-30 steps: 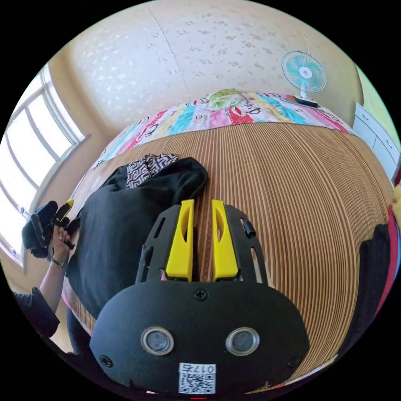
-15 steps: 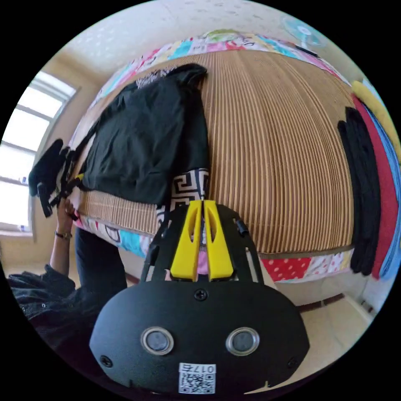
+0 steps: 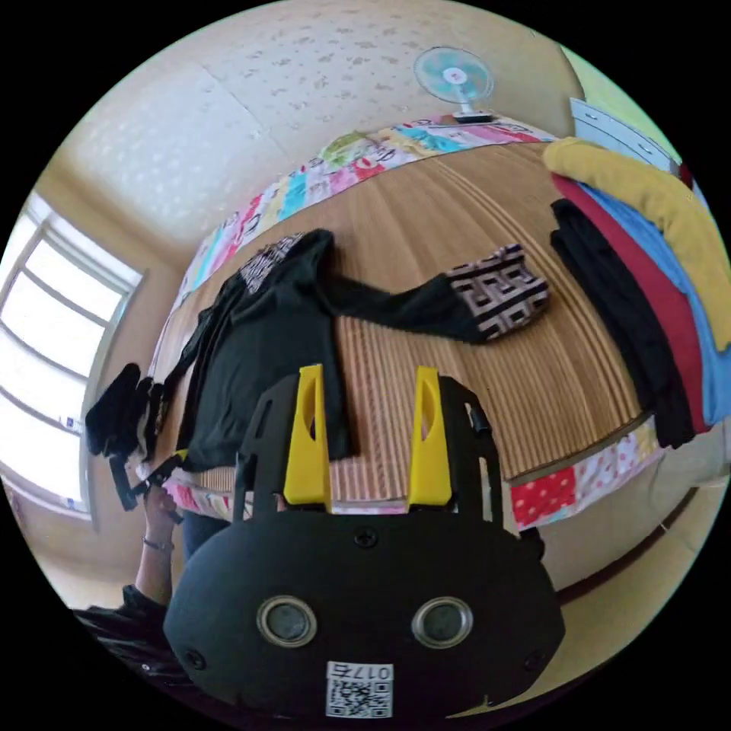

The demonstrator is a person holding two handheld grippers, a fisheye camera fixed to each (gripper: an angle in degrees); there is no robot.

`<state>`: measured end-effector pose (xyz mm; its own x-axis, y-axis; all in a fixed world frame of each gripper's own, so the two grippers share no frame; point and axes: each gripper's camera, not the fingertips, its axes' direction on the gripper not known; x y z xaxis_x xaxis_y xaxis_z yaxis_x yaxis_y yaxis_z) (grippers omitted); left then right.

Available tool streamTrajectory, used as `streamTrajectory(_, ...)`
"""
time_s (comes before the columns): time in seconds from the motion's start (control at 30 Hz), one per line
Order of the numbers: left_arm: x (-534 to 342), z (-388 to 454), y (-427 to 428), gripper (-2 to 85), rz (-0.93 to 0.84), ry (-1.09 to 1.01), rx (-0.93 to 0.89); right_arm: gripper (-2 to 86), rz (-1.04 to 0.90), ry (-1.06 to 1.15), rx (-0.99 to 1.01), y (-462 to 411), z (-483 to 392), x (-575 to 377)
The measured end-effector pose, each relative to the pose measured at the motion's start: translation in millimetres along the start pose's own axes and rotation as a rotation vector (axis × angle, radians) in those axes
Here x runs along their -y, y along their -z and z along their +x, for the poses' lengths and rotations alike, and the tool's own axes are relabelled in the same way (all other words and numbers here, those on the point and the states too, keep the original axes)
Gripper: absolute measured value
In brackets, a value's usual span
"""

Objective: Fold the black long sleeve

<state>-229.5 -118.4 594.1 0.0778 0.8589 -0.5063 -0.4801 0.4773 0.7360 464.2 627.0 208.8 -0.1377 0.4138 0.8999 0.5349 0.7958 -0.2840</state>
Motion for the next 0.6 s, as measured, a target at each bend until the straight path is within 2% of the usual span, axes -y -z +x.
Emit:
streamTrajectory(0.13, -3.2, -3.2, 19.2, 5.2, -0.023, -0.004, -0.016, 4.7, -0.225, 0.142, -0.103, -69.8, -36.0, -38.3)
streamTrajectory(0.17, -2.4, -4.3, 25.1, 5.1, -0.047, -0.013, -0.02, 4.1, -0.189, 0.184, -0.127, -63.9, -41.3, -45.7)
streamTrajectory(0.33, -21.6, -5.0, 58.6, 4.2, -0.138, -0.086, -0.033, 2.8, -0.353, 0.174, -0.106, -15.5, -26.7, -60.5)
streamTrajectory(0.47, -80.7, -16.3, 95.7, 4.2, -0.117, -0.003, -0.151, 2.5, -0.34, 0.202, -0.135, 43.5, -8.1, -123.5)
streamTrajectory(0.6, -131.3, -31.9, 113.1, 5.2, -0.122, 0.106, -0.19, 2.3, -0.44, 0.25, -0.191, 57.0, 5.1, -162.7)
